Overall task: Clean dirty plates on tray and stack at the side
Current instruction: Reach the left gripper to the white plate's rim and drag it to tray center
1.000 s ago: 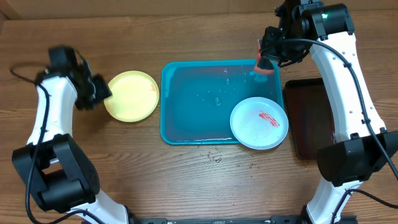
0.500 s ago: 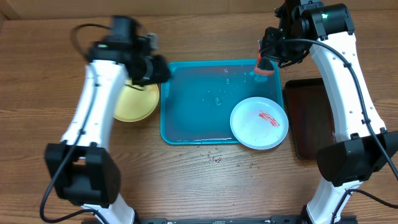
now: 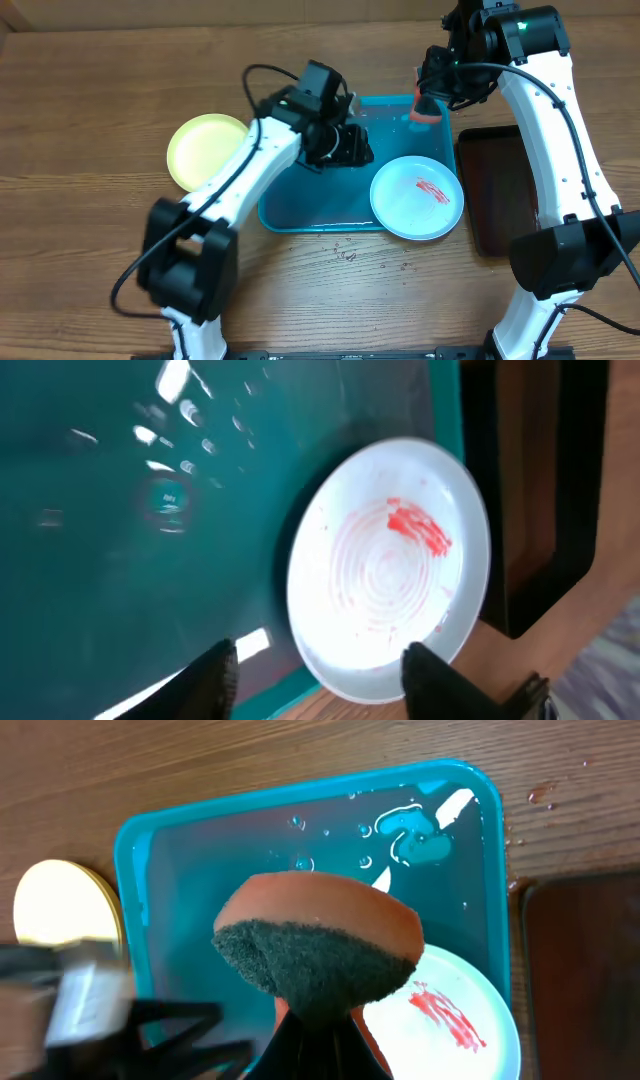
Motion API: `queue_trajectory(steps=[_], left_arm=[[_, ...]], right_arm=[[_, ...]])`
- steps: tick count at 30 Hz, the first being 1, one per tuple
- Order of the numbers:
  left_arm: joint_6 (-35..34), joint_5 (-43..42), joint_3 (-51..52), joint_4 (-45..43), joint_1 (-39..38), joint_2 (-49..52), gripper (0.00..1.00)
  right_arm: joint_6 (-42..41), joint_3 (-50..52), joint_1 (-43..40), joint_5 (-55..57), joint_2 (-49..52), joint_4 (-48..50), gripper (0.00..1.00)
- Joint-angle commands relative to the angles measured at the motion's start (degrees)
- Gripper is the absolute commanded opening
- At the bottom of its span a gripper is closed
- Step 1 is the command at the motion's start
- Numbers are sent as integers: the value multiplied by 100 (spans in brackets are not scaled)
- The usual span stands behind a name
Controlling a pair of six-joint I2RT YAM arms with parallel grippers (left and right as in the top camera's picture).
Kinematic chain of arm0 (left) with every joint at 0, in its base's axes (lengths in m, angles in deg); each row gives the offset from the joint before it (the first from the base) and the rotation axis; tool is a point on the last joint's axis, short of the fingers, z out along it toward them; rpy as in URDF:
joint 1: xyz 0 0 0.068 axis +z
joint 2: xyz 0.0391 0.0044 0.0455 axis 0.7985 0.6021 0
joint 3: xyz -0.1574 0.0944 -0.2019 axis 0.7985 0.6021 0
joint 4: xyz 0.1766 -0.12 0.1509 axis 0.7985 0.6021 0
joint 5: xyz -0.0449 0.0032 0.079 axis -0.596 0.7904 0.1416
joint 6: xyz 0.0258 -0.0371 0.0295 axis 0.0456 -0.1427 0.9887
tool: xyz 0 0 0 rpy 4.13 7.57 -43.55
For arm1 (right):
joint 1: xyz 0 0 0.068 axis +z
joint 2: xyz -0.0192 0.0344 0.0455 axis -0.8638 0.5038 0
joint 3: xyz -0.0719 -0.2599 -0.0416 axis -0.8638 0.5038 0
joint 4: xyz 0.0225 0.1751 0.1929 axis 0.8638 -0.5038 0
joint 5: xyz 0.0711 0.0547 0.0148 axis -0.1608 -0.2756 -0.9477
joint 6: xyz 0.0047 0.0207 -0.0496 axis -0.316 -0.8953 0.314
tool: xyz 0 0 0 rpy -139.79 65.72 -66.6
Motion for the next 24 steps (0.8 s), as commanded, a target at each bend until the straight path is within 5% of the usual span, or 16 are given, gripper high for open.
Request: queue_trajectory(steps=[1,20,24], left_arm=[[-188,-413,61,-94,-225,459,49],[-566,-138,61,-205,-584,1207,27],[-632,-59,61,-238,-595,1204,4]], right_arm=[[122,-22,-13,-4,-33,13,4],[122,-22,-13,35,-33,-66,4],[125,-24,-13,35,-33,-68,4]])
